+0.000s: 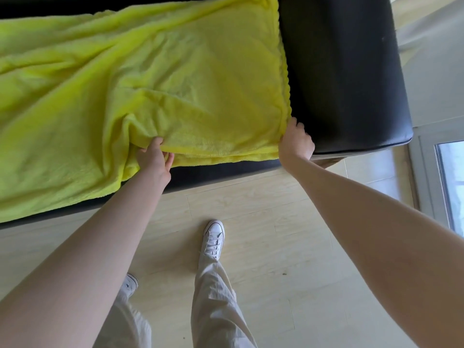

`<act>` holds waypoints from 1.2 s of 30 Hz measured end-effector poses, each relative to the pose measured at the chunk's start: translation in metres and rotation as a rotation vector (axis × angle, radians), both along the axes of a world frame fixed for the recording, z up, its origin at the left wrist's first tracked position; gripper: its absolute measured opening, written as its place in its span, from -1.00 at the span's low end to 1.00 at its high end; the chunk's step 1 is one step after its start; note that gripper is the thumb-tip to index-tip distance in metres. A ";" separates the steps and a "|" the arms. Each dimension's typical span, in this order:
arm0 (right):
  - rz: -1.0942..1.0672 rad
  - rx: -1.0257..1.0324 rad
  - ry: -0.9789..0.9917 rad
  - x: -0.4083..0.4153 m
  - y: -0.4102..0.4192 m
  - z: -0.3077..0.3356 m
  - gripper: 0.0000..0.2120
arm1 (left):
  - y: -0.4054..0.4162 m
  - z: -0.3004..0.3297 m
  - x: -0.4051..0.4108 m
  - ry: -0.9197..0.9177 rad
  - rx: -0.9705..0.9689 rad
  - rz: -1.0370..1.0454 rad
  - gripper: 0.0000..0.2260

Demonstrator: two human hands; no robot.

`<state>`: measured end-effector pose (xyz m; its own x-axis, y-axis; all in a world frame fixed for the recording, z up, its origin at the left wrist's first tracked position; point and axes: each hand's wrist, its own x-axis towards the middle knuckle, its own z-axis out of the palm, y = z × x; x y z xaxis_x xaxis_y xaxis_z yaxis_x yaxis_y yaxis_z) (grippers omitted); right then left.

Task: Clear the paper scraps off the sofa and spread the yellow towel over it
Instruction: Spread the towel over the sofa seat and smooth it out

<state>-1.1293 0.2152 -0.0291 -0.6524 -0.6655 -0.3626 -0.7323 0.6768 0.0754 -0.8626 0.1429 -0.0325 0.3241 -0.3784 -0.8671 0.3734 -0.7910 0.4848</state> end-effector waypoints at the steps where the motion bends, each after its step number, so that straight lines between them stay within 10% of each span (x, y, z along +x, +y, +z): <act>1: 0.092 0.013 0.045 0.000 -0.001 0.005 -0.59 | 0.000 0.001 0.002 0.014 0.007 0.012 -0.72; 6: 0.514 0.290 0.195 -0.009 -0.004 0.024 -0.47 | -0.005 0.007 0.014 0.184 -0.028 0.086 -0.68; 14: 0.563 0.673 0.305 -0.006 -0.012 0.038 -0.77 | 0.007 0.010 0.032 0.157 0.036 0.093 -0.56; 25: 0.375 0.542 0.258 0.012 -0.005 0.017 -0.86 | 0.062 -0.015 0.038 -0.051 0.125 -0.100 -0.44; 27: 0.410 0.398 0.237 0.020 -0.006 0.012 -0.61 | 0.061 -0.013 0.039 -0.093 0.154 -0.162 -0.46; 32: 0.700 0.232 0.125 0.048 0.000 0.005 -0.32 | 0.065 0.013 0.025 -0.055 0.251 -0.752 -0.38; 36: 0.644 0.021 0.100 0.052 0.006 0.001 -0.51 | 0.062 0.020 0.013 -0.547 -0.524 -1.427 -0.53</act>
<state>-1.0777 0.2208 -0.0285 -0.1566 -0.9280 -0.3381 -0.9796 0.1024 0.1727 -0.8497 0.2044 -0.0125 -0.3226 -0.8290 -0.4569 -0.7835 -0.0370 0.6203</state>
